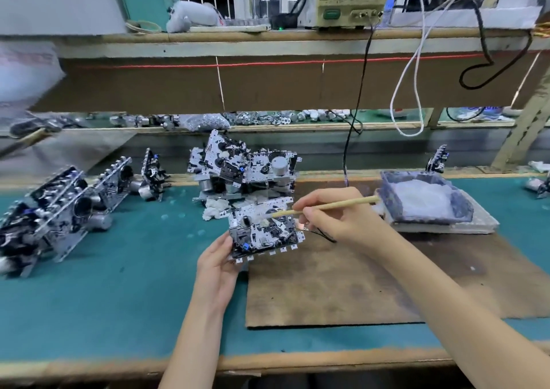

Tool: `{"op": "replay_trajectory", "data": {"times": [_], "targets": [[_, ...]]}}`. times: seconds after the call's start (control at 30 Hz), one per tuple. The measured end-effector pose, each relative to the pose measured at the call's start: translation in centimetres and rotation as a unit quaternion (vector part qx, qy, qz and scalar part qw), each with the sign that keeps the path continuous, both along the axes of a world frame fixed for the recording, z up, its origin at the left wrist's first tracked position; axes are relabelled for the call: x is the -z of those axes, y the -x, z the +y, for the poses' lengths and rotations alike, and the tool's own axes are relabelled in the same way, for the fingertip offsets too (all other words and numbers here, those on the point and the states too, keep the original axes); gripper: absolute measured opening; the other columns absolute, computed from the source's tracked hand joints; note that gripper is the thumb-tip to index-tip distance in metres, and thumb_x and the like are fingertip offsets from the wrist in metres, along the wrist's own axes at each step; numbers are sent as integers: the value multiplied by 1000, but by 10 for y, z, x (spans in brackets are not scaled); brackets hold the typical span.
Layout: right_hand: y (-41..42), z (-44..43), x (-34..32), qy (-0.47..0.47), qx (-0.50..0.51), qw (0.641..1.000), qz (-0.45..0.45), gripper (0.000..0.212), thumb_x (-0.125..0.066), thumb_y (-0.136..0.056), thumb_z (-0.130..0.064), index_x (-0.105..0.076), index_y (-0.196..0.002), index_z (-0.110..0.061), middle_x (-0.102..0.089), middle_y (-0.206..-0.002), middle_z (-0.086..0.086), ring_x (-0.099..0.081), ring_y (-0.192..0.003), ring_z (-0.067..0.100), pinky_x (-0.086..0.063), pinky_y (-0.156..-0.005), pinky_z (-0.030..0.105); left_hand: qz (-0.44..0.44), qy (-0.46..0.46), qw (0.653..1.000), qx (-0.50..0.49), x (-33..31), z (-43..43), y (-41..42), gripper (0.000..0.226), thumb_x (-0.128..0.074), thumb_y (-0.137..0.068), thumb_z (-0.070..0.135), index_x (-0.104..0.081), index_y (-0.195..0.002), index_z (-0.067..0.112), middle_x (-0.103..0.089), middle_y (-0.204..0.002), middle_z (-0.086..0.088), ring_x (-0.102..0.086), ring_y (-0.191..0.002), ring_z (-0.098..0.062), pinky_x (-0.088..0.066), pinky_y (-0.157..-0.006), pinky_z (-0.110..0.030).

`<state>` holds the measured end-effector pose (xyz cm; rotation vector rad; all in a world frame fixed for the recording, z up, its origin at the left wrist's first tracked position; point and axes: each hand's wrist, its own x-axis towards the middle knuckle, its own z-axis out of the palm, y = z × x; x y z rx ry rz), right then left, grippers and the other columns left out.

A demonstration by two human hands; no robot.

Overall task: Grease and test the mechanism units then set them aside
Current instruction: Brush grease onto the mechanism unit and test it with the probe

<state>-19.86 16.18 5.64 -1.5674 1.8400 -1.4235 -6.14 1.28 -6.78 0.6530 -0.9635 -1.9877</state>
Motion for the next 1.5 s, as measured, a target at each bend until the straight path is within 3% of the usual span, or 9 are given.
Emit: {"op": "replay_trajectory", "data": {"times": [0.27,0.43,0.57,0.8,0.97,1.07,1.13,1.3,1.5], "targets": [[0,-9,6,-13,-4,1000,-6,24,-53,-87,4,-69,-83,-14,-67,-72,14,-58,-73,39,-49,-68,53,23,0,1000,6,0,-1,0,20,-46,-88,2,-61,-101,1,-73,-79,-1,-68,-66,-9,-51,-53,-17],[1,-11,5,-15,-4,1000,-3,22,-53,-86,4,-69,-84,-11,-69,-75,14,-57,-65,17,-49,-62,40,33,-11,999,3,1,-2,-1,22,-48,-87,2,-61,-104,-1,-73,-80,-2,-68,-69,-10,-53,-57,-19],[1,-12,5,-9,-6,1000,-5,22,-53,-86,5,-69,-84,-10,-68,-74,14,-58,-65,24,-48,-60,37,38,-19,999,0,2,-3,-2,24,-50,-83,4,-61,-103,-1,-73,-81,-3,-68,-71,-12,-55,-60,-20],[2,-12,8,3,-13,1000,6,23,-53,-85,6,-70,-85,-10,-66,-67,4,-57,-62,12,-45,-56,22,40,-25,999,3,3,-4,-3,36,-55,-73,10,-61,-106,-2,-73,-82,-4,-68,-72,-14,-55,-61,-21],[-4,-23,7,92,-13,994,63,15,-56,-90,-10,-66,-98,-17,-66,-78,3,-62,-72,22,-52,-68,43,35,-35,999,-9,1,-1,-8,37,-55,-74,10,-62,-107,-4,-72,-90,-10,-66,-82,-20,-54,-69,-25],[-11,-34,7,100,-20,995,17,20,-53,-82,-31,-67,-93,-21,-67,-76,2,-63,-69,21,-53,-66,46,22,-50,998,-33,-6,1,-18,52,-56,-75,11,-54,-121,-12,-61,-114,-23,-60,-95,-30,-50,-79,-32],[-15,-41,9,111,-26,993,-21,21,-53,-77,-37,-67,-87,-23,-67,-70,1,-64,-63,16,-56,-63,39,26,-58,996,-57,-9,2,-26,57,-56,-75,11,-49,-125,-15,-56,-119,-26,-58,-97,-32,-51,-78,-32],[-23,-54,15,126,-39,985,-110,19,-58,-76,-31,-67,-76,-14,-66,-64,4,-62,-52,9,-55,-55,23,46,-71,991,-102,-9,-2,-45,59,-55,-75,8,-45,-128,-17,-50,-128,-33,-53,-107,-36,-50,-84,-36],[-27,-54,17,159,-18,978,-134,22,-59,-77,-35,-65,-69,-16,-66,-59,4,-59,-43,13,-50,-45,22,47,-82,991,-99,-1,-7,-44,44,-47,-87,1,-45,-128,-17,-51,-125,-30,-53,-103,-35,-45,-87,-38]]}}
